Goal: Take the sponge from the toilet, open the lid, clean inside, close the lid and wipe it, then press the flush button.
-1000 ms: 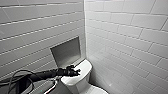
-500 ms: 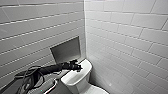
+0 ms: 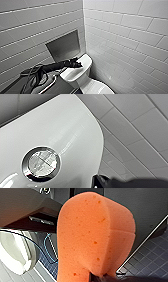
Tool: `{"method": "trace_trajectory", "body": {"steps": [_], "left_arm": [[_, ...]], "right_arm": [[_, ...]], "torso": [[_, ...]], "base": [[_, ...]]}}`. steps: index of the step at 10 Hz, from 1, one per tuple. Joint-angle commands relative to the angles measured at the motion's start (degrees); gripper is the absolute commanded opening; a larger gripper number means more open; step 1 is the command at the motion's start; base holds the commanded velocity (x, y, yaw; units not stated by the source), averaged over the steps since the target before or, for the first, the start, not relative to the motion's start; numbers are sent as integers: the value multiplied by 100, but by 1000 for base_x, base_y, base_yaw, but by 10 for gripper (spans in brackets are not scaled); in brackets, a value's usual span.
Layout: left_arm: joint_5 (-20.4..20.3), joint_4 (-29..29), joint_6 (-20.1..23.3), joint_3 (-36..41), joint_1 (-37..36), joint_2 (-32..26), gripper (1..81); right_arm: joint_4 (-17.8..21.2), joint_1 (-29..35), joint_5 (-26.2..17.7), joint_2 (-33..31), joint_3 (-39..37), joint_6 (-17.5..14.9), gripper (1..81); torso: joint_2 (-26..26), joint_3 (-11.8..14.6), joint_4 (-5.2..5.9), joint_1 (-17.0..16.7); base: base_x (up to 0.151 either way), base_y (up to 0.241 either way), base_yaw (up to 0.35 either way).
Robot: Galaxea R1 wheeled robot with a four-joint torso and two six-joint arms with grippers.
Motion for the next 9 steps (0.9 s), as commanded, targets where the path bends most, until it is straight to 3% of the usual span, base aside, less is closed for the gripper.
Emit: {"method": "trace_trajectory", "body": {"steps": [1, 9], "left_arm": [[180, 120, 1, -207, -1047, 98, 10], [171, 454, 1, -752, -1152, 125, 10]], "right_arm": [[-117, -18, -362, -32, 76, -12, 10], [-108, -18, -362, -5, 102, -12, 10]], "torso": [[0, 2, 0, 0], [4, -37, 0, 0]], "base": [[0, 0, 0], [0, 0, 0]]}}
